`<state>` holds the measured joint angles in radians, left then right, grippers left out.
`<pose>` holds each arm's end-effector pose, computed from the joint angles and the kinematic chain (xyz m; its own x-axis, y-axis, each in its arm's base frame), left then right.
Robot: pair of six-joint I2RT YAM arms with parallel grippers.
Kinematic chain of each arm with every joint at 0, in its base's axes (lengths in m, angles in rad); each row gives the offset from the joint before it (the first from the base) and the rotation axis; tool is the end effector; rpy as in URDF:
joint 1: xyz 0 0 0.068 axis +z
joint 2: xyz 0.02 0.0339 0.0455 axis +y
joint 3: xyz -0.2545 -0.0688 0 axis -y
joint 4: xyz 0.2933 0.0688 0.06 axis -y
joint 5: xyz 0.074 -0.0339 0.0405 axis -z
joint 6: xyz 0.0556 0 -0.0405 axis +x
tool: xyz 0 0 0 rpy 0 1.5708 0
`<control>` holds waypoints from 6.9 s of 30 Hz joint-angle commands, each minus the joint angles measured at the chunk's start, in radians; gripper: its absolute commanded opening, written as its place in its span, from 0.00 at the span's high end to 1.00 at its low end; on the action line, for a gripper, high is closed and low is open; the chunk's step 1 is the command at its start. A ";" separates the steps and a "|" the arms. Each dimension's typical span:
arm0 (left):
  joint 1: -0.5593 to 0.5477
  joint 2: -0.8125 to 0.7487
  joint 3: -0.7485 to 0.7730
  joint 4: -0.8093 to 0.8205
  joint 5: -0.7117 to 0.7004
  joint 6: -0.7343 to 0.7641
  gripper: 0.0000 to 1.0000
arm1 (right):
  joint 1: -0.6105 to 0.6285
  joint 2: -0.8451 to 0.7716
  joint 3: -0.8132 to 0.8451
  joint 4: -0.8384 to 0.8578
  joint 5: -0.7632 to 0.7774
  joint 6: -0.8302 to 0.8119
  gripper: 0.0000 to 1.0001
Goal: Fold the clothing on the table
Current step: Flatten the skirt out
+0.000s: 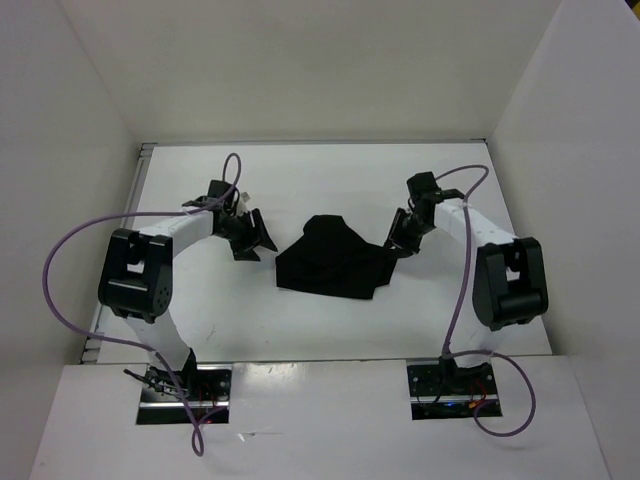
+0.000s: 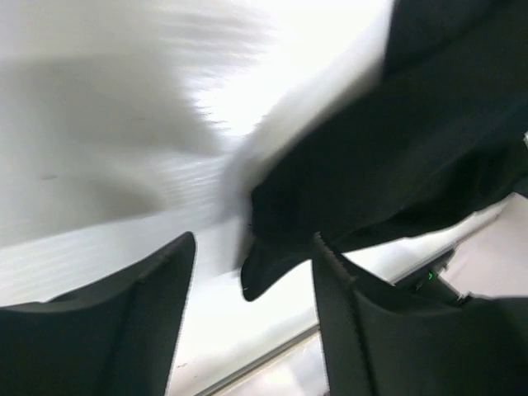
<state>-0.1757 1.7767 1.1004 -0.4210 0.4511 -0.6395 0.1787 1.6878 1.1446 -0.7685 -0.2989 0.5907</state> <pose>0.3846 -0.0929 0.1154 -0.9138 -0.3833 -0.1343 -0.2397 0.7760 -0.5835 0.3557 0.0809 0.1431 -0.9260 0.3736 -0.0543 0.3270 0.8656 0.3791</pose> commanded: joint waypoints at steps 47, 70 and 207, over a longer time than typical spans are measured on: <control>0.016 -0.030 -0.079 0.088 0.051 0.029 0.34 | 0.381 0.166 0.280 0.112 -0.212 0.061 1.00; 0.007 -0.011 -0.088 0.088 0.026 0.029 0.40 | 0.213 0.033 0.061 0.078 -0.045 0.101 1.00; 0.031 0.073 0.164 0.079 0.090 0.189 0.18 | 0.157 -0.232 -0.175 -0.259 0.217 0.218 1.00</control>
<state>-0.1509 1.8389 1.2697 -0.3630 0.5053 -0.4736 0.3382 1.3895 1.0237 -0.8845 -0.1913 0.8291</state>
